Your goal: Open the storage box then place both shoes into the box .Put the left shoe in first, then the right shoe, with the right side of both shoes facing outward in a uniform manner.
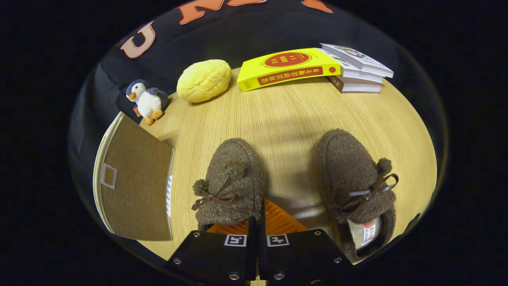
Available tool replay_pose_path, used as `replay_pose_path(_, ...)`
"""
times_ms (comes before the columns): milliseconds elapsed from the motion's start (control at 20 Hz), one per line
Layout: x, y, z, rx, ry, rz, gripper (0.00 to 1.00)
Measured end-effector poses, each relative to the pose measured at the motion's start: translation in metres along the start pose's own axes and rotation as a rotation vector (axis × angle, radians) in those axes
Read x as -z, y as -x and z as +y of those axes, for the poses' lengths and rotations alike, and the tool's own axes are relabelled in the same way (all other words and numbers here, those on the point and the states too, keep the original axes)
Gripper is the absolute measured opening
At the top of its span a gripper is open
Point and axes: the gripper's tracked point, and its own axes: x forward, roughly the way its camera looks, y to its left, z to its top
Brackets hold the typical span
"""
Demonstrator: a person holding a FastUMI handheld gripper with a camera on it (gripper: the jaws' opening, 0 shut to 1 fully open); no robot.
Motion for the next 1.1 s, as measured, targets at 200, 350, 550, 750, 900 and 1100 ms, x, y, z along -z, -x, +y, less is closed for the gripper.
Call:
replay_pose_path(200, -0.022, 0.037, 0.030, -0.024, -0.002, -0.044, 0.04)
replay_pose_path(350, -0.051, 0.072, 0.058, -0.029, 0.021, -0.101, 0.04)
replay_pose_path(550, -0.084, 0.113, 0.112, -0.067, 0.028, -0.150, 0.04)
replay_pose_path(750, -0.104, 0.135, 0.177, -0.131, 0.051, -0.181, 0.04)
replay_pose_path(900, -0.103, 0.129, 0.226, -0.167, 0.075, -0.158, 0.04)
replay_pose_path(1100, -0.082, 0.106, 0.280, -0.197, 0.083, -0.095, 0.04)
